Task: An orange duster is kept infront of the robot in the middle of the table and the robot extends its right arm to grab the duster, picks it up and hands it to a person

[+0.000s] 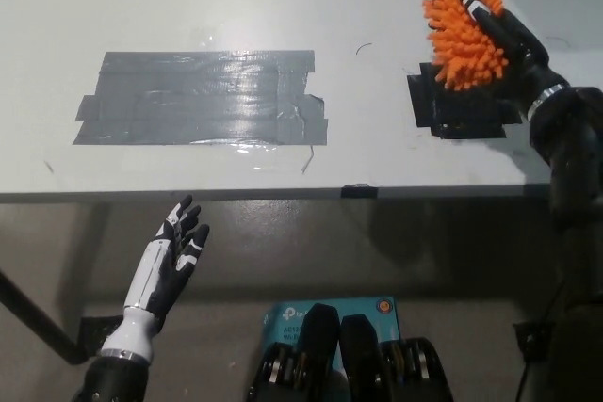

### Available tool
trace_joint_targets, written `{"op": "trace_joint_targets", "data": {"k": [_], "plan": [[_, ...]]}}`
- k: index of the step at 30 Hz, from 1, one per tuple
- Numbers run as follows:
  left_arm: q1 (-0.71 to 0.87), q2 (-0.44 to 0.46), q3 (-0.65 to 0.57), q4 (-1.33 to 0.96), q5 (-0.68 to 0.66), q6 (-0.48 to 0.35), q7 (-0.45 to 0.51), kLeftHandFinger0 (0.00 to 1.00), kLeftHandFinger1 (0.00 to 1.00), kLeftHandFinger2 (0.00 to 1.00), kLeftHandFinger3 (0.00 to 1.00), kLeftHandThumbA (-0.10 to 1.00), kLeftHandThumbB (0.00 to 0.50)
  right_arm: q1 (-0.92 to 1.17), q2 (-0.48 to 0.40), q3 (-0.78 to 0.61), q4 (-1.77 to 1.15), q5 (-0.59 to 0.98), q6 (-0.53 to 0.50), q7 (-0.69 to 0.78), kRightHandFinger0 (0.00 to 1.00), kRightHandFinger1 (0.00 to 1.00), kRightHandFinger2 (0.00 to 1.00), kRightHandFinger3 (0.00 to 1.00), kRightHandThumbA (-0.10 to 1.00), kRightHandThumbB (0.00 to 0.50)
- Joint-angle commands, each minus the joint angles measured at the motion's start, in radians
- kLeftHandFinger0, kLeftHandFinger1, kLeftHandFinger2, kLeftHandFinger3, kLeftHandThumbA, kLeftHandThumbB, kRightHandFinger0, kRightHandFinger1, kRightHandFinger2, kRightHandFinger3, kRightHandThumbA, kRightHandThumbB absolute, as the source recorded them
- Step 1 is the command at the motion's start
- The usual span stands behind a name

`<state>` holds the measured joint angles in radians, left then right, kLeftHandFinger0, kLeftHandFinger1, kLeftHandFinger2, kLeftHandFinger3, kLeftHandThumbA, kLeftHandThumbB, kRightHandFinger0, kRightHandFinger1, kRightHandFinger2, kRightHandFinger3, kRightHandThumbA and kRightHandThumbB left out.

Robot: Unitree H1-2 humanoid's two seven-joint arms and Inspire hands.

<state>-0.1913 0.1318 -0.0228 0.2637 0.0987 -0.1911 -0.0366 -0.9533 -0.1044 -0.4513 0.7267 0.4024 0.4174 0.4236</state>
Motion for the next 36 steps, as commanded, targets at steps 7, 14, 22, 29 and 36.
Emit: {"op": "trace_joint_targets", "data": {"k": [7, 14, 22, 29, 36], "plan": [[-0.038, 0.019, 0.005, -0.027, -0.007, -0.026, -0.009, 1.00, 1.00, 0.99, 1.00, 0.80, 0.144, -0.028, 0.052, 0.113, -0.161, 0.316, 0.053, -0.013, 0.00, 0.36, 0.72, 1.00, -0.10, 0.093], [-0.043, 0.019, 0.004, -0.030, -0.003, -0.024, -0.006, 1.00, 1.00, 0.98, 1.00, 0.80, 0.144, -0.048, 0.069, 0.135, -0.021, 0.322, 0.053, -0.006, 0.00, 0.39, 0.76, 1.00, -0.10, 0.107], [-0.044, 0.018, 0.004, -0.032, -0.005, -0.023, -0.007, 1.00, 0.99, 0.97, 1.00, 0.80, 0.144, -0.071, 0.085, 0.134, 0.098, 0.301, 0.053, 0.026, 0.00, 0.36, 0.75, 1.00, -0.10, 0.134], [-0.048, 0.022, 0.003, -0.033, -0.004, -0.022, -0.009, 1.00, 1.00, 0.99, 1.00, 0.80, 0.137, -0.074, 0.093, 0.126, 0.133, 0.277, 0.051, 0.032, 0.00, 0.38, 0.76, 1.00, -0.10, 0.146], [-0.053, 0.023, 0.004, -0.033, -0.011, -0.016, -0.013, 1.00, 1.00, 0.98, 1.00, 0.79, 0.146, -0.065, 0.088, 0.134, 0.116, 0.274, 0.053, 0.015, 0.00, 0.34, 0.79, 1.00, -0.10, 0.168]]}}
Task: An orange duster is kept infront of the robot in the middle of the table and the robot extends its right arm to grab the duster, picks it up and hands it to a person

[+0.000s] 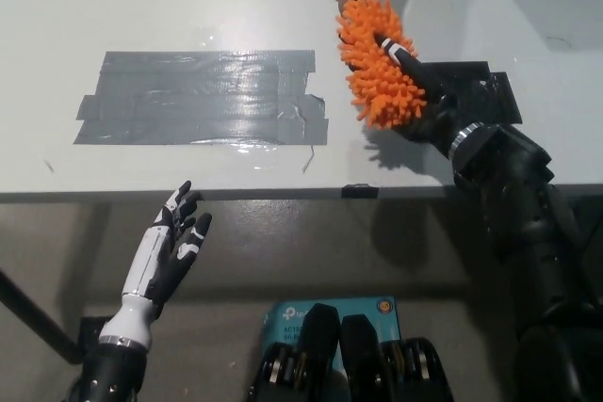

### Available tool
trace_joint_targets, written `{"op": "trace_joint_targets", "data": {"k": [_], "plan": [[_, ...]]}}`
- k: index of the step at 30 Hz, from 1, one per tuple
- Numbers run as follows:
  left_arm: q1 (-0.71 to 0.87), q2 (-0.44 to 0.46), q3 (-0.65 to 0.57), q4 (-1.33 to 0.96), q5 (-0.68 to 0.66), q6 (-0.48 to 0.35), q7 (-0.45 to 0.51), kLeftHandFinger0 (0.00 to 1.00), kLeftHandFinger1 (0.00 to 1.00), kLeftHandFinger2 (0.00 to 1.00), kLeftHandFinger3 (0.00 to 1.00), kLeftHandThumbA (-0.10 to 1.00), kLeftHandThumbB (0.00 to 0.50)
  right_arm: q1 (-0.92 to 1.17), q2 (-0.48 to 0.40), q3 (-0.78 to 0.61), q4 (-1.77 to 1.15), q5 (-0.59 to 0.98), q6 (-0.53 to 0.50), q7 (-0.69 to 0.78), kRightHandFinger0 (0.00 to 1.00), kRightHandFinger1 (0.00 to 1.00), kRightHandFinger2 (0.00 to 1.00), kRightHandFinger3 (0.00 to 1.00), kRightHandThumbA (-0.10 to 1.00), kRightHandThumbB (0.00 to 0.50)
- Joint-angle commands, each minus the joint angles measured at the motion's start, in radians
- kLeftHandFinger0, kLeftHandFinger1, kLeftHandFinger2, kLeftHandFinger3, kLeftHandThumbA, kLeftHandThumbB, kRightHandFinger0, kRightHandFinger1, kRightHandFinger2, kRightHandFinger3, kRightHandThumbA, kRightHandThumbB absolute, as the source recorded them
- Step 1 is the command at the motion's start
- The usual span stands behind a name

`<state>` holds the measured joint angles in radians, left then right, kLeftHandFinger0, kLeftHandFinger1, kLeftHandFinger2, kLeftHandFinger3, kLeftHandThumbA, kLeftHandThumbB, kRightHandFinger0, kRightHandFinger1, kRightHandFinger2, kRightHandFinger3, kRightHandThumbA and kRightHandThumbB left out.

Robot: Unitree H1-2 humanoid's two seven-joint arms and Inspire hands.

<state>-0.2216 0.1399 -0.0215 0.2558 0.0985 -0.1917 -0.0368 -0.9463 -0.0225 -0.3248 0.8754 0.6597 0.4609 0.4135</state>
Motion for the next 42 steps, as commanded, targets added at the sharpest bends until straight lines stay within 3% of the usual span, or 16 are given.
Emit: {"op": "trace_joint_targets", "data": {"k": [1, 2, 3, 5, 7, 9, 11, 12, 17, 21, 25, 31, 33, 35, 39, 42], "plan": [[-0.023, 0.015, 0.002, -0.025, -0.011, -0.015, -0.013, 1.00, 1.00, 0.98, 1.00, 0.79, 0.146, -0.070, 0.005, 0.010, -0.036, 0.017, 0.009, 0.021, 0.00, 0.31, 0.76, 1.00, -0.10, 0.173], [-0.023, 0.016, 0.002, -0.025, -0.008, -0.015, -0.013, 1.00, 1.00, 0.99, 1.00, 0.80, 0.140, -0.056, 0.000, 0.026, -0.060, 0.027, 0.009, 0.020, 0.55, 0.93, 1.00, 1.00, 0.18, 0.252], [-0.021, 0.016, 0.001, -0.025, -0.006, -0.014, -0.012, 1.00, 1.00, 0.99, 1.00, 0.80, 0.145, -0.039, -0.003, 0.041, -0.083, 0.050, 0.009, 0.041, 0.99, 1.00, 1.00, 1.00, 0.34, 0.344], [-0.019, 0.016, 0.000, -0.025, -0.005, -0.014, -0.012, 1.00, 1.00, 0.99, 1.00, 0.80, 0.145, -0.025, -0.003, 0.048, -0.101, 0.067, 0.009, 0.066, 1.00, 1.00, 1.00, 1.00, 0.39, 0.382], [-0.019, 0.015, -0.001, -0.023, -0.005, -0.018, -0.012, 1.00, 1.00, 0.99, 1.00, 0.80, 0.138, -0.014, -0.003, 0.049, -0.120, 0.070, 0.009, 0.092, 1.00, 1.00, 1.00, 1.00, 0.44, 0.463], [-0.023, 0.016, -0.001, -0.021, -0.007, -0.019, -0.012, 1.00, 1.00, 0.99, 1.00, 0.80, 0.137, -0.007, 0.002, 0.045, -0.143, 0.049, 0.009, 0.098, 1.00, 1.00, 1.00, 1.00, 0.55, 0.467], [-0.023, 0.016, -0.001, -0.021, -0.006, -0.019, -0.012, 1.00, 1.00, 0.99, 1.00, 0.80, 0.137, -0.005, 0.002, 0.044, -0.149, 0.042, 0.009, 0.103, 1.00, 1.00, 1.00, 1.00, 0.56, 0.467], [-0.023, 0.015, 0.000, -0.024, -0.008, -0.014, -0.013, 1.00, 1.00, 1.00, 1.00, 0.79, 0.147, -0.004, -0.001, 0.043, -0.153, 0.038, 0.002, 0.110, 1.00, 1.00, 1.00, 1.00, 0.59, 0.498], [-0.027, 0.014, -0.004, -0.022, -0.008, -0.020, -0.016, 1.00, 1.00, 0.98, 1.00, 0.78, 0.133, 0.015, -0.023, 0.058, -0.205, 0.011, -0.022, 0.121, 1.00, 1.00, 1.00, 1.00, 0.76, 0.500], [-0.031, 0.016, -0.004, -0.027, -0.011, -0.012, -0.020, 1.00, 1.00, 0.99, 1.00, 0.78, 0.136, 0.044, -0.056, 0.068, -0.277, 0.010, -0.021, 0.150, 1.00, 1.00, 1.00, 1.00, 0.77, 0.500], [-0.032, 0.016, -0.004, -0.026, -0.010, -0.010, -0.019, 1.00, 0.99, 0.98, 1.00, 0.78, 0.142, 0.150, -0.104, 0.097, -0.568, -0.035, -0.032, 0.106, 1.00, 1.00, 1.00, 1.00, 0.91, 0.474], [-0.038, 0.022, 0.002, -0.013, -0.014, -0.018, -0.019, 1.00, 0.99, 0.98, 1.00, 0.76, 0.131, 0.336, -0.170, 0.096, -0.996, -0.005, -0.002, 0.104, 1.00, 1.00, 1.00, 1.00, 0.79, 0.499], [-0.034, 0.022, 0.001, -0.011, -0.013, -0.018, -0.019, 1.00, 0.99, 0.98, 1.00, 0.76, 0.130, 0.407, -0.154, 0.102, -1.089, -0.095, -0.083, 0.062, 1.00, 1.00, 1.00, 1.00, 0.88, 0.421], [-0.028, 0.020, -0.002, -0.006, -0.012, -0.019, -0.020, 1.00, 0.99, 0.98, 1.00, 0.76, 0.132, 0.520, -0.104, 0.110, -1.172, -0.327, -0.292, -0.027, 1.00, 1.00, 1.00, 1.00, 0.93, 0.338], [-0.011, 0.016, -0.005, -0.010, -0.005, -0.015, -0.016, 1.00, 1.00, 0.96, 1.00, 0.75, 0.104, 0.633, -0.045, 0.110, -1.130, -0.577, -0.542, -0.139, 1.00, 1.00, 1.00, 1.00, 1.00, 0.351], [0.010, 0.015, -0.008, -0.014, -0.004, -0.013, -0.018, 1.00, 1.00, 0.96, 1.00, 0.76, 0.126, 0.694, -0.033, 0.125, -1.053, -0.668, -0.659, -0.181, 1.00, 1.00, 1.00, 1.00, 1.00, 0.287]]}}
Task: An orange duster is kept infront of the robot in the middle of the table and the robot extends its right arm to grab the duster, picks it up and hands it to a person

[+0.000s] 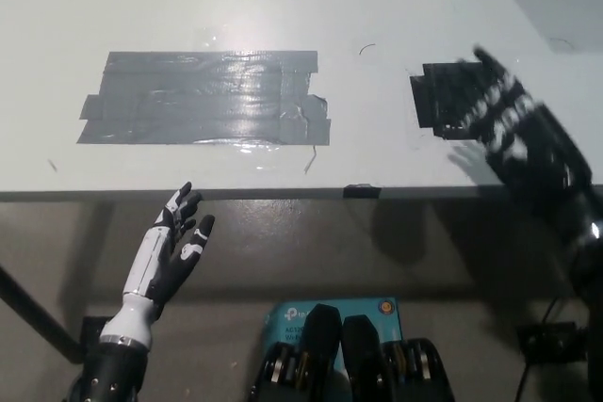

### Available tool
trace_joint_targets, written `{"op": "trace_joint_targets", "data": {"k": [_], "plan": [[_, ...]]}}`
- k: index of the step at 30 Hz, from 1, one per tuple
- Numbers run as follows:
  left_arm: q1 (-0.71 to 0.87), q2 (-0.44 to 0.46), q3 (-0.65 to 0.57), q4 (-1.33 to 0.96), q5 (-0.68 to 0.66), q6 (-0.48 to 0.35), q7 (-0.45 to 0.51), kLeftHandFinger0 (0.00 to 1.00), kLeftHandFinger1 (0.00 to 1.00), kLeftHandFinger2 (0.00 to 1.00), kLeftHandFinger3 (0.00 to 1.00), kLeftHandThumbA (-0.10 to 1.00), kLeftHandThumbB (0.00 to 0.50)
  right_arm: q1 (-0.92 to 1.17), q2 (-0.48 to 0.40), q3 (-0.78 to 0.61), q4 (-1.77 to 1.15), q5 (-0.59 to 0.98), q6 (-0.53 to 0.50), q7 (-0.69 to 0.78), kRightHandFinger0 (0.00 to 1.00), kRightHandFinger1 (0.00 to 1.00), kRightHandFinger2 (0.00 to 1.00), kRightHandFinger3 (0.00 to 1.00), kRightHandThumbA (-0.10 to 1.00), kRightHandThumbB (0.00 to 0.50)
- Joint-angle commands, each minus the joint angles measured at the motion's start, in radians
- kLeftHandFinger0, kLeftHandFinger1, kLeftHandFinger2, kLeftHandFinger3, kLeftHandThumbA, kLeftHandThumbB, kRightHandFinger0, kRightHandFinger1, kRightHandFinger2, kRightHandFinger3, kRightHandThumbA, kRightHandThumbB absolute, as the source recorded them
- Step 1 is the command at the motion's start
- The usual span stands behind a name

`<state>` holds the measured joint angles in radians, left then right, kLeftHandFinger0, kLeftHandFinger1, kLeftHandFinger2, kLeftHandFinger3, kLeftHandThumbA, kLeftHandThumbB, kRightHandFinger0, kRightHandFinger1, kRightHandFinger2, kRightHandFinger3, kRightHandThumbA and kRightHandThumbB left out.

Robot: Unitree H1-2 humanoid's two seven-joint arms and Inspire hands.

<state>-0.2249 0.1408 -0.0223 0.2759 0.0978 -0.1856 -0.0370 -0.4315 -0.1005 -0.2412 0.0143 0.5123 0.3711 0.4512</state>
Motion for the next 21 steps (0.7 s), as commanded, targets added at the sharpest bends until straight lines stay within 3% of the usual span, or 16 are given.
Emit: {"op": "trace_joint_targets", "data": {"k": [1, 4, 8, 21], "plan": [[0.017, 0.013, -0.008, -0.031, -0.001, -0.025, -0.015, 1.00, 1.00, 0.96, 1.00, 0.76, 0.127, 0.191, 0.047, 0.044, -0.169, -0.537, -0.596, -0.228, 1.00, 1.00, 1.00, 1.00, 1.00, 0.255], [0.030, 0.005, -0.011, -0.024, 0.001, -0.036, -0.011, 1.00, 1.00, 0.99, 1.00, 0.75, 0.128, 0.226, 0.055, 0.066, -0.036, -0.612, -0.696, -0.293, 1.00, 1.00, 1.00, 1.00, 1.00, 0.231], [0.043, 0.000, -0.013, -0.018, -0.001, -0.049, -0.010, 1.00, 0.98, 1.00, 1.00, 0.74, 0.142, 0.239, 0.034, 0.107, 0.078, -0.694, -0.738, -0.363, 1.00, 1.00, 1.00, 1.00, 1.00, 0.245], [0.103, -0.015, -0.021, -0.016, -0.004, -0.057, -0.015, 1.00, 1.00, 1.00, 1.00, 0.71, 0.140, 0.301, -0.005, 0.168, 0.145, -0.762, -0.748, -0.426, 1.00, 1.00, 1.00, 1.00, 0.93, 0.259]]}}
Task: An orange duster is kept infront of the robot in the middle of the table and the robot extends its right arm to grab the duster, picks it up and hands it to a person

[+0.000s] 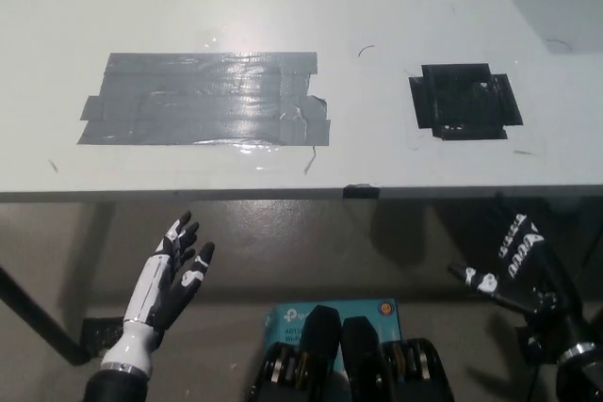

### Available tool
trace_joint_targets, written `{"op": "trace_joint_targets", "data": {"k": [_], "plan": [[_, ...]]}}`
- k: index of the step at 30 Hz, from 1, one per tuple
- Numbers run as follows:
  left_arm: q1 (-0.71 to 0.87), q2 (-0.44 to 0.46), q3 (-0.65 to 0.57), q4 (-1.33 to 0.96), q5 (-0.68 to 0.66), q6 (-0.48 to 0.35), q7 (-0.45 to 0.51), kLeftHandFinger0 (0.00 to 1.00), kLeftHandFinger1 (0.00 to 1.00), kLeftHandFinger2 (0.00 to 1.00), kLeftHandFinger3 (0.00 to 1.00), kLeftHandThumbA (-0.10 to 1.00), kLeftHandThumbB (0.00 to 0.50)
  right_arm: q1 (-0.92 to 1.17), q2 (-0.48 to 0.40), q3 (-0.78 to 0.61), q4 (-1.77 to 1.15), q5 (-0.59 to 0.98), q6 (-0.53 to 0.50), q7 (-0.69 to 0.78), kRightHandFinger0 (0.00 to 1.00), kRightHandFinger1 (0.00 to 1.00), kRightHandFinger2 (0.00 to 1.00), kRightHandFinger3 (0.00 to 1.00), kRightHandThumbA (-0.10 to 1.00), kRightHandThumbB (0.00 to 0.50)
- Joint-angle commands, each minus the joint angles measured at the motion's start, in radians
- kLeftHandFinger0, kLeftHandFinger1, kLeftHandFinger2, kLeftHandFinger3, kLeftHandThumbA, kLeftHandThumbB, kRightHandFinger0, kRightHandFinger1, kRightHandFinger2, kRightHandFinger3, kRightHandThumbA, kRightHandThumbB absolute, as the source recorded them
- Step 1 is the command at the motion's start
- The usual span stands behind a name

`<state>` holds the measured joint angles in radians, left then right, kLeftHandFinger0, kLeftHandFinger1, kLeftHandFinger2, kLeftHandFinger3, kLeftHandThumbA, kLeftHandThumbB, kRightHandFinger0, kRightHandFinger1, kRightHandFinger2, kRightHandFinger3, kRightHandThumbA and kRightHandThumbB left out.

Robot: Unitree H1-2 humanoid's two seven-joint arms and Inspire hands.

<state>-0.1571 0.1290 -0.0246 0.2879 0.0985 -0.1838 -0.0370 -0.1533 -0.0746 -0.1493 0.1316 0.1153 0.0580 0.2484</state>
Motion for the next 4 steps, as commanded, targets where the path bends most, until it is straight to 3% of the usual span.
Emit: {"op": "trace_joint_targets", "data": {"k": [1, 4], "plan": [[0.036, -0.003, -0.019, -0.027, -0.004, -0.060, -0.015, 1.00, 1.00, 1.00, 1.00, 0.71, 0.139, 0.023, -0.031, 0.078, 0.028, -0.365, -0.434, -0.224, 1.00, 1.00, 1.00, 1.00, 0.93, 0.261], [0.038, -0.004, -0.019, -0.026, -0.005, -0.060, -0.016, 1.00, 1.00, 1.00, 1.00, 0.71, 0.143, 0.025, -0.034, 0.084, 0.028, -0.369, -0.427, -0.228, 1.00, 1.00, 1.00, 1.00, 0.93, 0.266]]}}
